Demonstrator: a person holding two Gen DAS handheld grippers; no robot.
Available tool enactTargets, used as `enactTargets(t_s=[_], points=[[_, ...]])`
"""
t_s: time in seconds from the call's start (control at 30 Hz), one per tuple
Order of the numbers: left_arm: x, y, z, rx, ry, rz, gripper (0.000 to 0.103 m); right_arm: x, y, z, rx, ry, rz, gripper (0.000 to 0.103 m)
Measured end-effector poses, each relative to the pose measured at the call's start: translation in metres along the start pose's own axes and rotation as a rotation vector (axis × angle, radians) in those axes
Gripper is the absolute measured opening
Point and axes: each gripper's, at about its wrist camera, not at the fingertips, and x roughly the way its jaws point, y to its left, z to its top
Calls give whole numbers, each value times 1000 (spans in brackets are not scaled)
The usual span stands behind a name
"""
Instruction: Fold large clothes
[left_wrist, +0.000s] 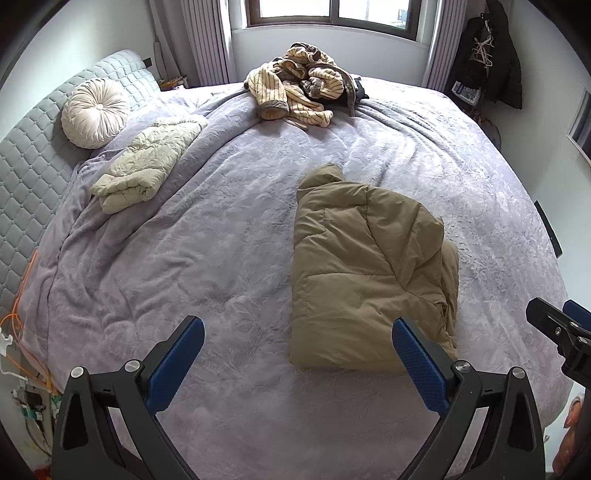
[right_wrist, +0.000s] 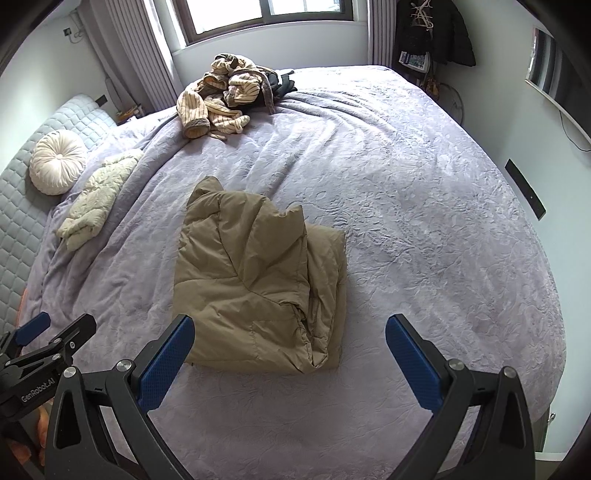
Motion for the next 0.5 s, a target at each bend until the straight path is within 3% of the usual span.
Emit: enactTargets(t_s=[0.5], points=[[1, 0, 0, 5, 3, -1, 102, -2, 4, -1, 2, 1, 1, 103]])
